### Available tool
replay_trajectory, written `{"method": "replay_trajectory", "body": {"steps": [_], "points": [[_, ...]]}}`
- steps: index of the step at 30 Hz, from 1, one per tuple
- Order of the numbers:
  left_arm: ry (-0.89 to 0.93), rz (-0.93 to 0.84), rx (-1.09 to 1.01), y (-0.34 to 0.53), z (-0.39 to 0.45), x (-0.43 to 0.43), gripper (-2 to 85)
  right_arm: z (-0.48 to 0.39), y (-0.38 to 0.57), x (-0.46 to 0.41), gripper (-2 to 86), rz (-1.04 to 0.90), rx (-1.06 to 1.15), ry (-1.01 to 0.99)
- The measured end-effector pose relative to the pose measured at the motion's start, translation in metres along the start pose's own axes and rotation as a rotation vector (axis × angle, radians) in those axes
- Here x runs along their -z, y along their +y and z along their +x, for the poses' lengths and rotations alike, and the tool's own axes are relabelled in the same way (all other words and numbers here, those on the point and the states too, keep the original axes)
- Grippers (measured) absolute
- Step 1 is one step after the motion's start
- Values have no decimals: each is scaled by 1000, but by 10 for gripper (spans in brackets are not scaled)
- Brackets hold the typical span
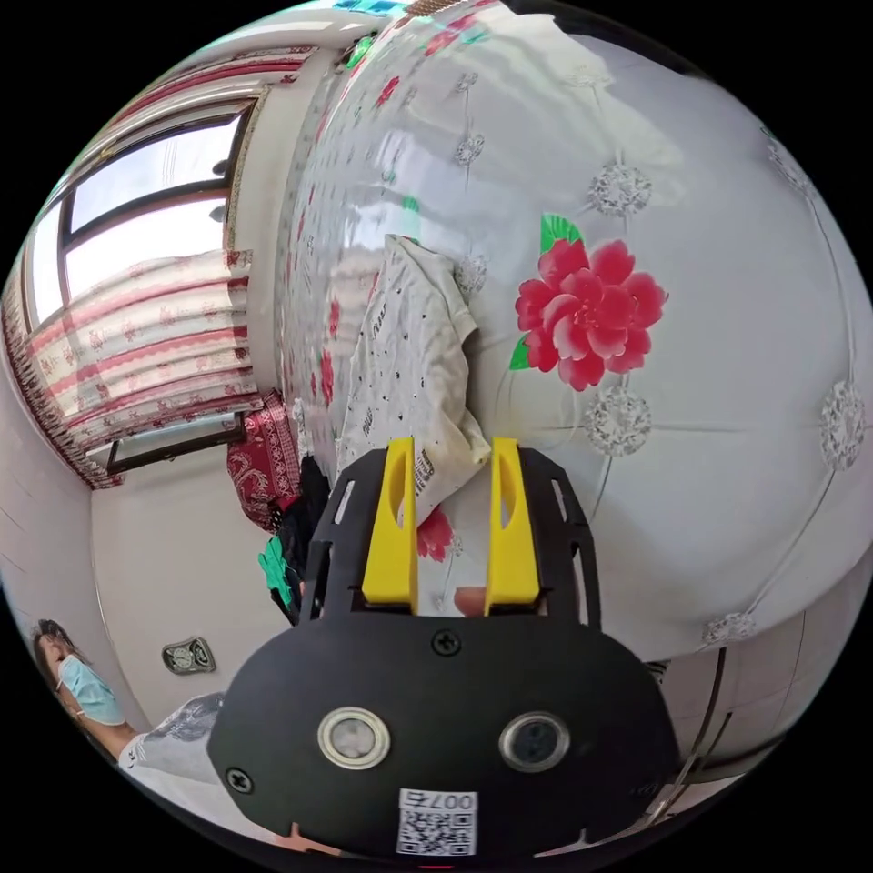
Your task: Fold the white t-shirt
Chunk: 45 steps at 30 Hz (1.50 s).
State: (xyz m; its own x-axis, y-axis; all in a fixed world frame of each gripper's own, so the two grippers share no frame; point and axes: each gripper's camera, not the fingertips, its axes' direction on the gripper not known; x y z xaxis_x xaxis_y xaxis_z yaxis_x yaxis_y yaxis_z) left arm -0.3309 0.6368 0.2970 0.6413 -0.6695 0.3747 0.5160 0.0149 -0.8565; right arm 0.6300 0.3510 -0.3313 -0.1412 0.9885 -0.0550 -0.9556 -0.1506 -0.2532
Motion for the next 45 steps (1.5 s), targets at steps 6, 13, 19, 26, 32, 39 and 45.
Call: {"method": "replay_trajectory", "body": {"steps": [6, 13, 19, 26, 32, 39, 45], "points": [[41, -29, 12, -4, -11, -10, 68, -121, 5, -20, 17, -3, 360, 139], [104, -24, 20, -7, -23, -11, 70, -321, 110, -145, 4, -340, 1140, 243], [148, -16, 53, -9, -36, -13, 73, -319, 188, -295, 15, -773, 1194, 248], [215, -54, 49, -24, -40, -22, 81, -301, 172, -308, 40, -823, 1065, 267], [359, -134, -87, -51, -7, -39, 129, -253, 97, -230, 74, -525, 729, 244], [414, -266, -216, -83, 43, -75, 162, -173, 58, -189, 96, -462, 371, 198], [406, -318, -167, -105, 76, -101, 97, -176, 48, -185, 77, -503, 391, 155]]}}
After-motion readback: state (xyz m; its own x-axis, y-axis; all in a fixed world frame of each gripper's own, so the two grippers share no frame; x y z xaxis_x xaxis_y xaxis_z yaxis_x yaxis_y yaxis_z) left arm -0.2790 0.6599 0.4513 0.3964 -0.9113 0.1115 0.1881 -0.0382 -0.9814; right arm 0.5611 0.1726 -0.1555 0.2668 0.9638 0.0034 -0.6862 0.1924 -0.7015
